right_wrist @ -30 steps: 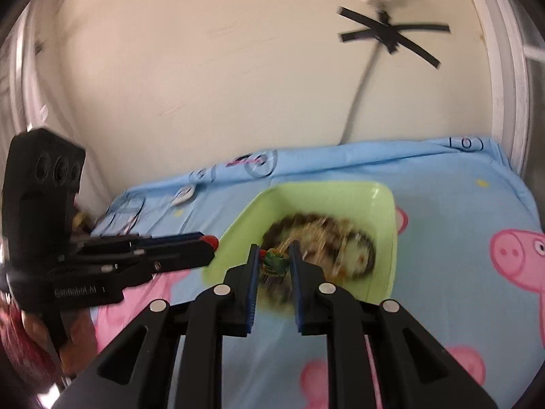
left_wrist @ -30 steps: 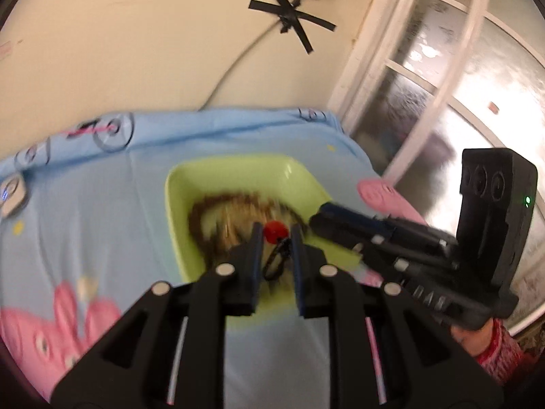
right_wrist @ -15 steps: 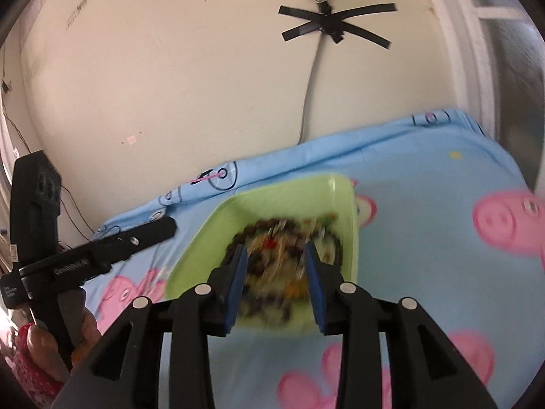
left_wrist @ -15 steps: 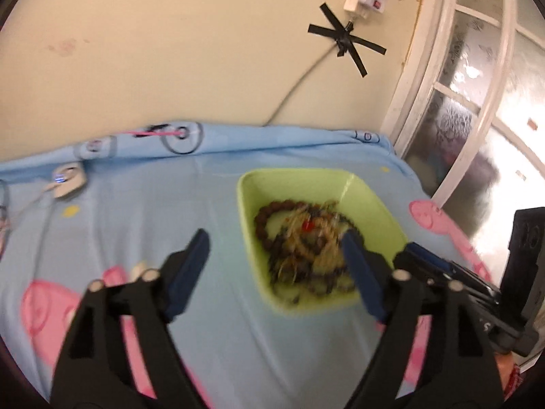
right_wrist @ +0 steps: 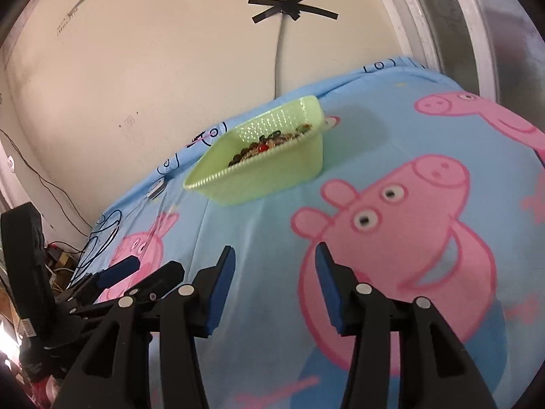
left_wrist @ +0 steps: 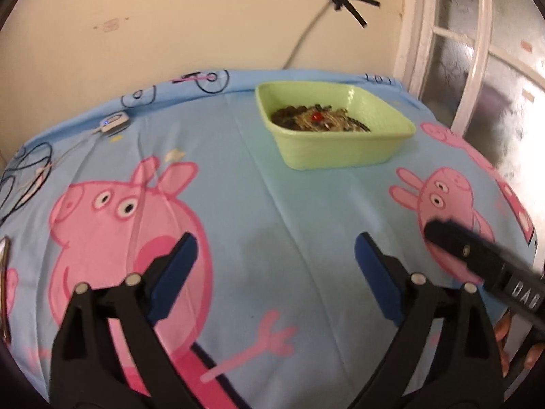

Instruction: Organize jewelry

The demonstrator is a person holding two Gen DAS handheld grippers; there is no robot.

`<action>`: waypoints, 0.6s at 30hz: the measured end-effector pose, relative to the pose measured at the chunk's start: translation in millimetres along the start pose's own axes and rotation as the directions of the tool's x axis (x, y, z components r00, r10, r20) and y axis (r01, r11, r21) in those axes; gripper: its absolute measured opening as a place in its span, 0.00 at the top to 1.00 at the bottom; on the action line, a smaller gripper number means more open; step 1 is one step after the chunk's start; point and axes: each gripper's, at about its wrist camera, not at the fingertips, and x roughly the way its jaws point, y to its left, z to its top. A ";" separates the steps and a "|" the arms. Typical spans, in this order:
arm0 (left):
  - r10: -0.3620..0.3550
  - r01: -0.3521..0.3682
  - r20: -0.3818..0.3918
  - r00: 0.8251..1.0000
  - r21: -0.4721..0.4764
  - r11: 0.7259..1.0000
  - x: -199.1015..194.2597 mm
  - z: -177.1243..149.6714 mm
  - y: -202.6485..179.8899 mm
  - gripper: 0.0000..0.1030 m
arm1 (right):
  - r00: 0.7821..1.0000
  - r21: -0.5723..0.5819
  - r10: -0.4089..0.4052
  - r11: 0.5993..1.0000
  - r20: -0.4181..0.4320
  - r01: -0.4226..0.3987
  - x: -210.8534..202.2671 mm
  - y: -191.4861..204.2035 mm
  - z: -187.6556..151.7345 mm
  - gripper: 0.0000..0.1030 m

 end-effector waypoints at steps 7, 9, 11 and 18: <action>0.012 -0.013 -0.012 1.000 -0.065 0.998 1.4 -1.9 13.3 0.11 | 0.998 0.118 0.059 0.991 -0.009 -0.058 2.7 -22.9 0.6 0.74; 0.018 -0.019 -0.010 1.000 -0.060 0.998 0.0 -2.9 12.5 0.11 | 0.999 0.117 0.050 0.992 -0.002 -0.049 0.9 -21.7 0.2 0.74; 0.028 -0.028 -0.008 1.000 -0.050 0.998 -1.2 -3.6 10.7 0.11 | 0.999 0.114 0.045 0.992 -0.003 -0.044 1.5 -20.2 0.4 0.74; 0.056 -0.056 -0.004 0.998 -0.019 0.998 -2.3 -3.7 4.1 0.11 | 1.000 0.093 0.016 0.996 -0.003 -0.016 2.9 -15.5 0.0 0.74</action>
